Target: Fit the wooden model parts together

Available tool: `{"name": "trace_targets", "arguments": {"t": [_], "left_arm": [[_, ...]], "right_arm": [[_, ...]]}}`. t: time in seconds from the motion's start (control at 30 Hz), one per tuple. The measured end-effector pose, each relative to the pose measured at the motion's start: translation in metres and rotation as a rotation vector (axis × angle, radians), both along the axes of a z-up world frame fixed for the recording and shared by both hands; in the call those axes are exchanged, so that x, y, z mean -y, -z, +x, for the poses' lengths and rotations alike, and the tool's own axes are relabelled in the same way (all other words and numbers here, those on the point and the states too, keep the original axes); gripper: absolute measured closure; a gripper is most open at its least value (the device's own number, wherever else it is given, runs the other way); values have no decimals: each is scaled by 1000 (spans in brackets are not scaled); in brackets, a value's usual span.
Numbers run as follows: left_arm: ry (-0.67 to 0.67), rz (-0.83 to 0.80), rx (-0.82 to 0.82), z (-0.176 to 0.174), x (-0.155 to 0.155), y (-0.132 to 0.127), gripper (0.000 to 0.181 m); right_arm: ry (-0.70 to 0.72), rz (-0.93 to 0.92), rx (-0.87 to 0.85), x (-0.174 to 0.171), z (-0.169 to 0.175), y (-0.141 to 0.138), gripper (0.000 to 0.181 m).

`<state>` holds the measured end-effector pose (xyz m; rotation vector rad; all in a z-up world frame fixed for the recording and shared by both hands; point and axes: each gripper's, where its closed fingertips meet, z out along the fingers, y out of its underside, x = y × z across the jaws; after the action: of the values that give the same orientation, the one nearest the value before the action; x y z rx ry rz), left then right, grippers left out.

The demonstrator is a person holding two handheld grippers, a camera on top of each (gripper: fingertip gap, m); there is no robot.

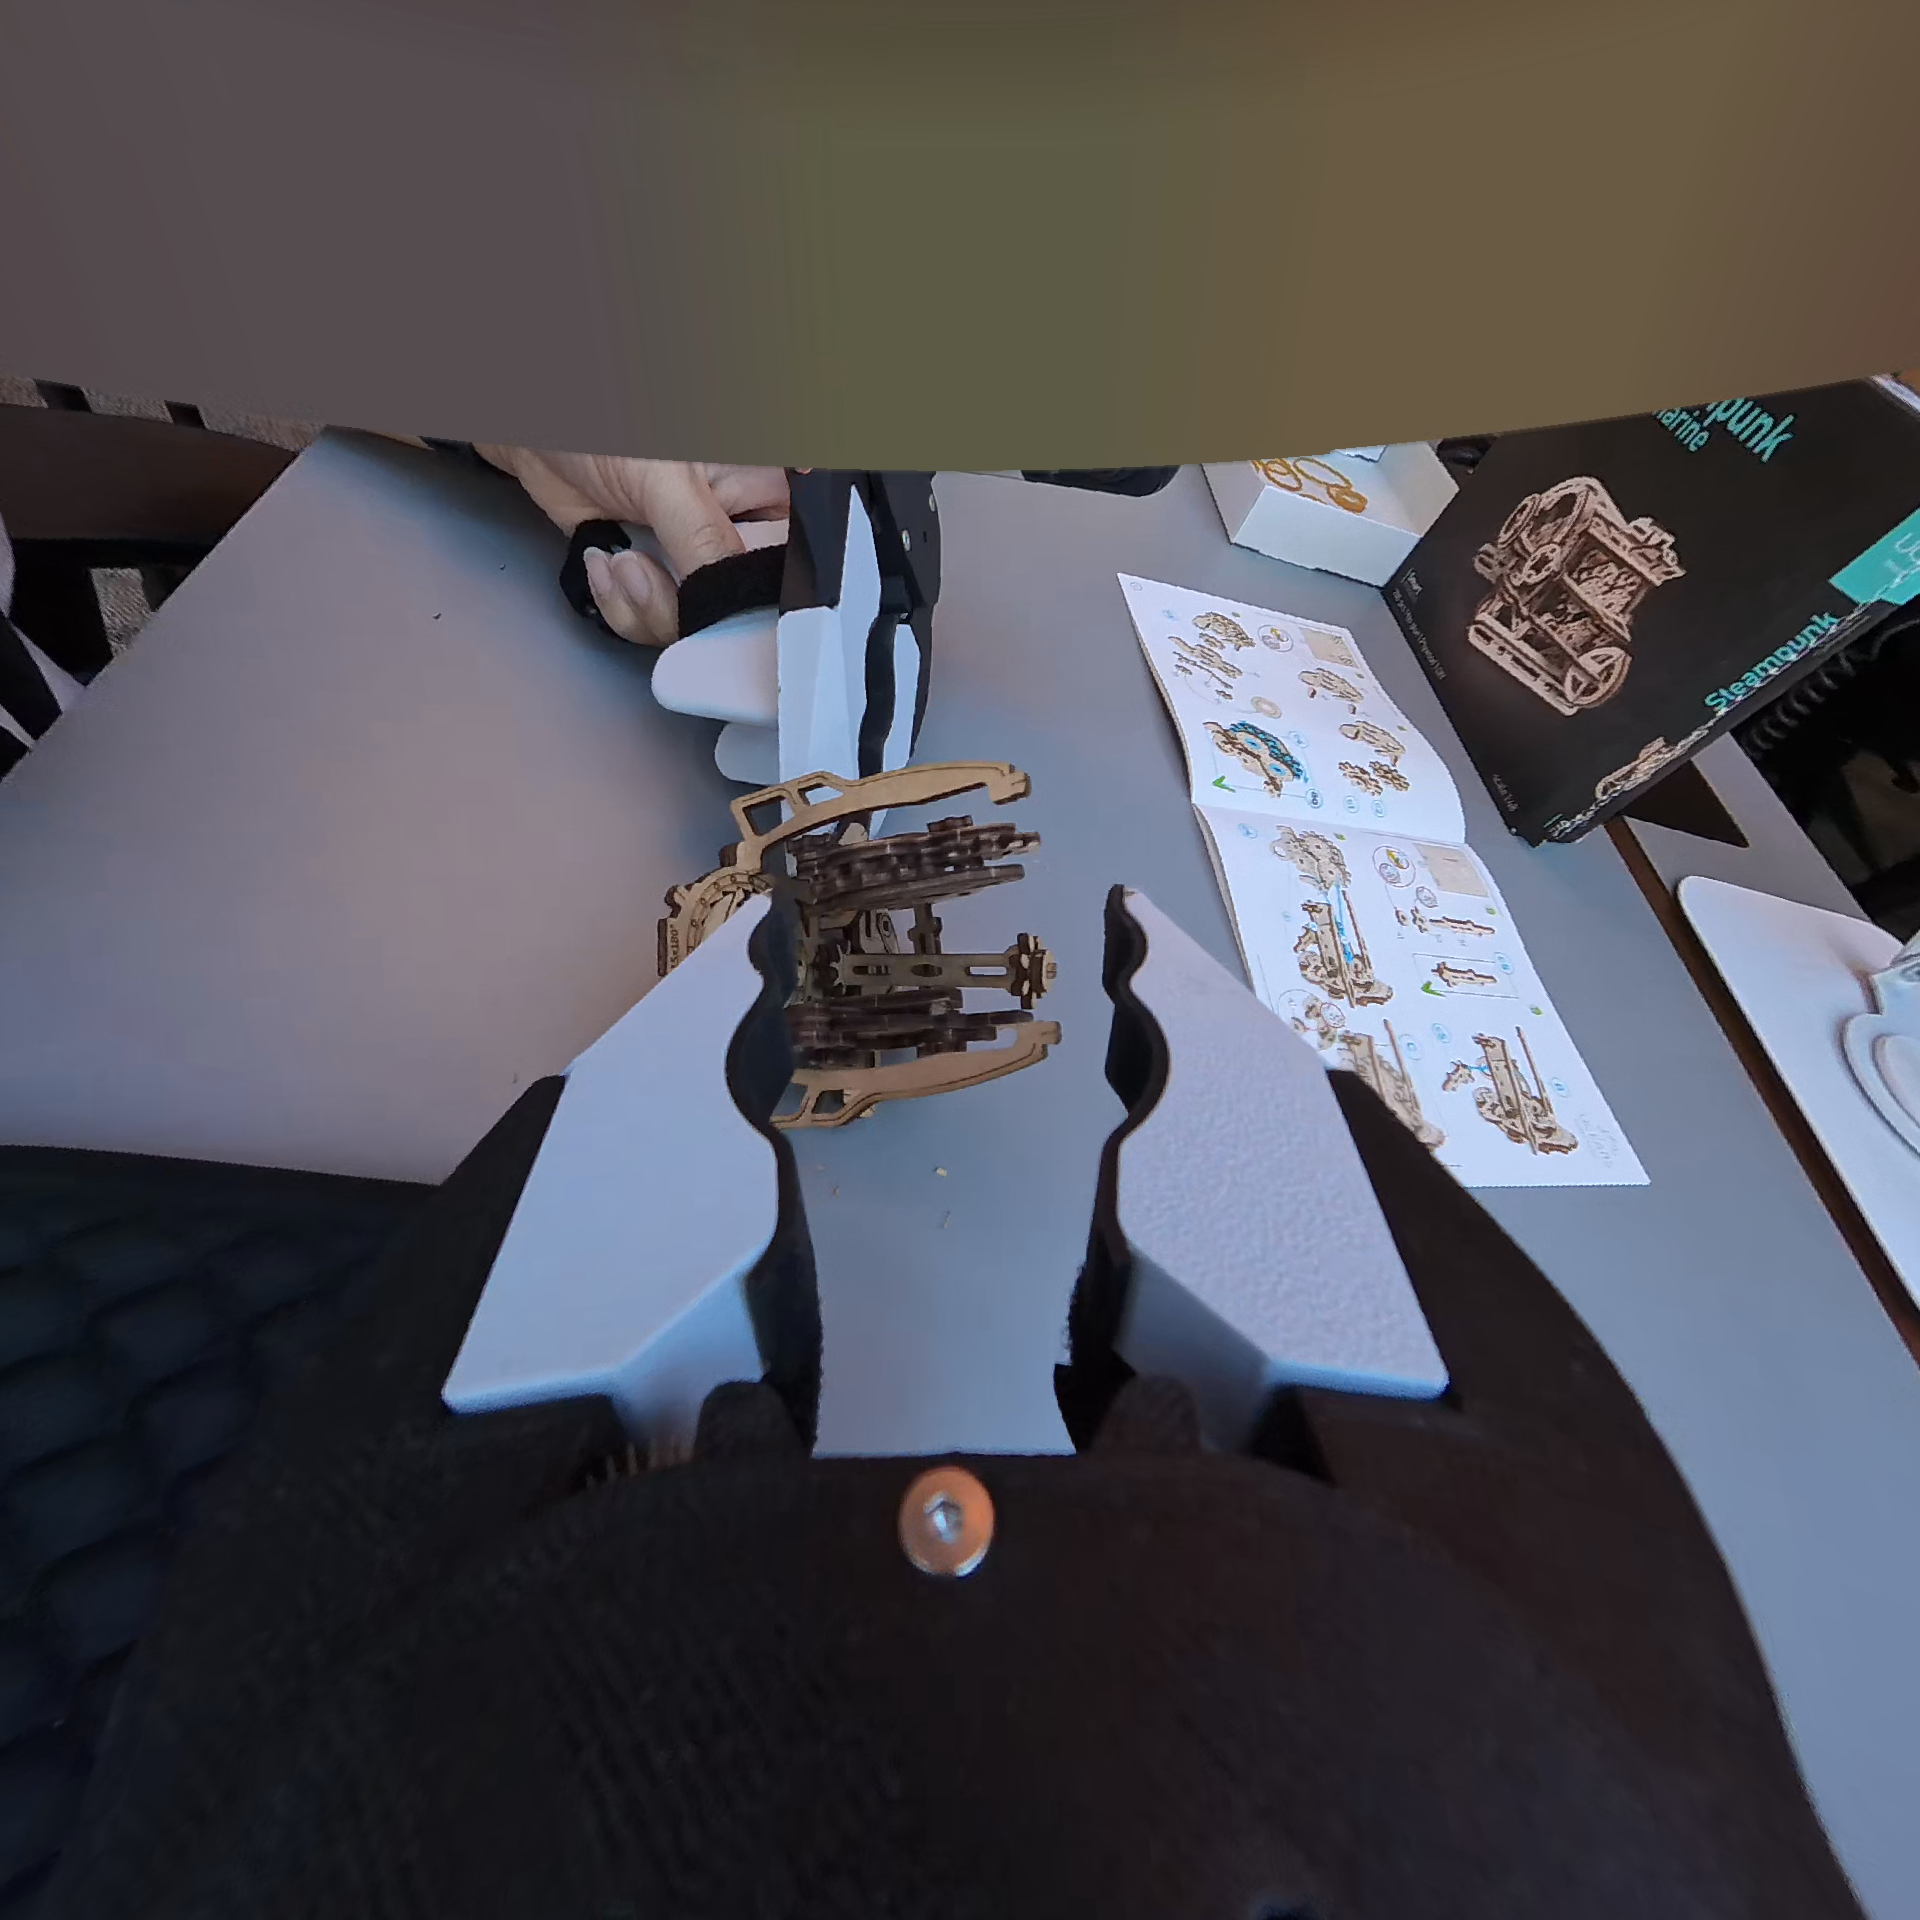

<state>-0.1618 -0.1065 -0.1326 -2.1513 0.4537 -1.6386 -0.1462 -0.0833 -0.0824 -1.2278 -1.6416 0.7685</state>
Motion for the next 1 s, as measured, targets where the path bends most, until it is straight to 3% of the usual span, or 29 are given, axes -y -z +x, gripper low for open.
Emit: {"name": "trace_targets", "arguments": {"t": [1.0], "left_arm": [[-1, -10, 13, 0, -1, -1, 169]], "right_arm": [[11, -54, -16, -3, 4, 7, 122]]}}
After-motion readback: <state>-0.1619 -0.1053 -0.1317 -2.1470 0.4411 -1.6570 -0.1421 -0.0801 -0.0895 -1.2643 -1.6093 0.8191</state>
